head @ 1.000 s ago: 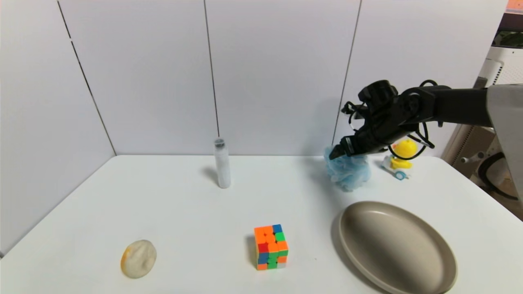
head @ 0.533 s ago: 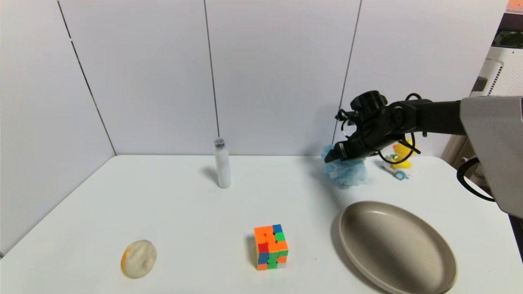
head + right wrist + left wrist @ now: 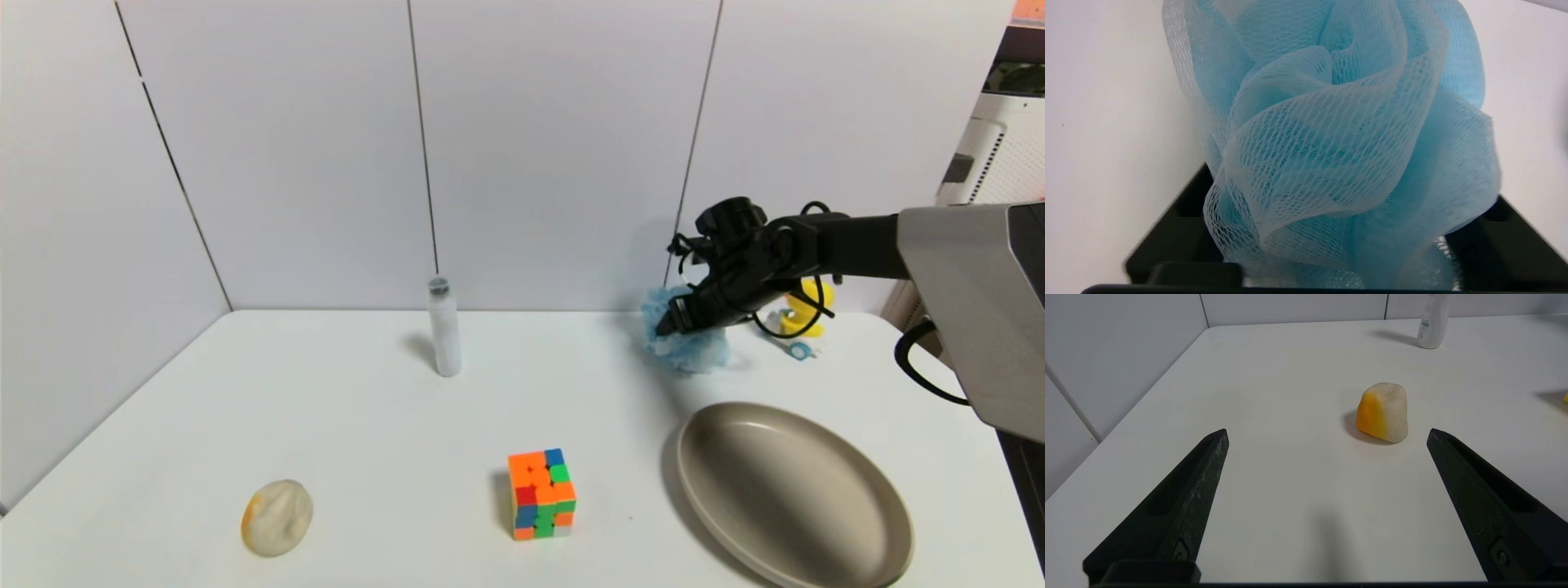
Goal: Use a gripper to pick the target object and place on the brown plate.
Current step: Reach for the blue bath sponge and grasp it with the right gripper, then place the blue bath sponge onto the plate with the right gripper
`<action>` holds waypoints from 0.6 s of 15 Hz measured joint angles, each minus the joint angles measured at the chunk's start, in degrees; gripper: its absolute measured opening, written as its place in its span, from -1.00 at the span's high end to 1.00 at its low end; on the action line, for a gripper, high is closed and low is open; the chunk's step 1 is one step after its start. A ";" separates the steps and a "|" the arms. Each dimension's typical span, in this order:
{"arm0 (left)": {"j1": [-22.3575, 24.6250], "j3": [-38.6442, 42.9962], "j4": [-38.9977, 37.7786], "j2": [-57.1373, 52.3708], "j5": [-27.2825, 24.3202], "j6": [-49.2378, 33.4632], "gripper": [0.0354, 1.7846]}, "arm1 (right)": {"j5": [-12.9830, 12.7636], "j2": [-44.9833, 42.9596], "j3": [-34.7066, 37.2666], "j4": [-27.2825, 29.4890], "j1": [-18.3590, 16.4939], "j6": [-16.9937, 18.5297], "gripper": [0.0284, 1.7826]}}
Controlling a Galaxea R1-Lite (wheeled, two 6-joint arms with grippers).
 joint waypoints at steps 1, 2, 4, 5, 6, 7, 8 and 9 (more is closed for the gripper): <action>0.00 0.00 -0.02 0.00 0.02 0.02 -0.96 | 0.00 0.02 0.00 0.06 -0.04 -0.11 -0.30; 0.00 0.00 -0.02 0.00 0.00 0.02 -0.96 | 0.00 0.05 0.00 0.06 -0.04 -0.11 -0.17; 0.00 0.00 0.00 0.00 0.05 0.02 -0.96 | 0.01 -0.01 0.00 0.17 -0.04 -0.13 0.04; 0.00 0.00 0.00 0.00 0.02 0.02 -0.96 | 0.06 -0.12 0.00 0.28 -0.04 -0.11 0.12; 0.00 0.00 -0.02 0.00 0.00 0.05 -0.96 | 0.04 -0.37 0.02 0.41 -0.06 -0.09 0.24; 0.00 0.00 0.00 0.00 0.02 0.02 -0.96 | 0.10 -0.67 0.07 0.57 -0.13 -0.06 0.25; 0.00 0.00 0.00 0.00 0.02 0.02 -0.96 | 0.12 -1.19 0.16 0.66 -0.24 -0.04 0.26; 0.00 0.00 -0.02 0.00 0.02 0.02 -0.96 | 0.17 -1.85 0.18 0.68 -0.30 0.09 0.27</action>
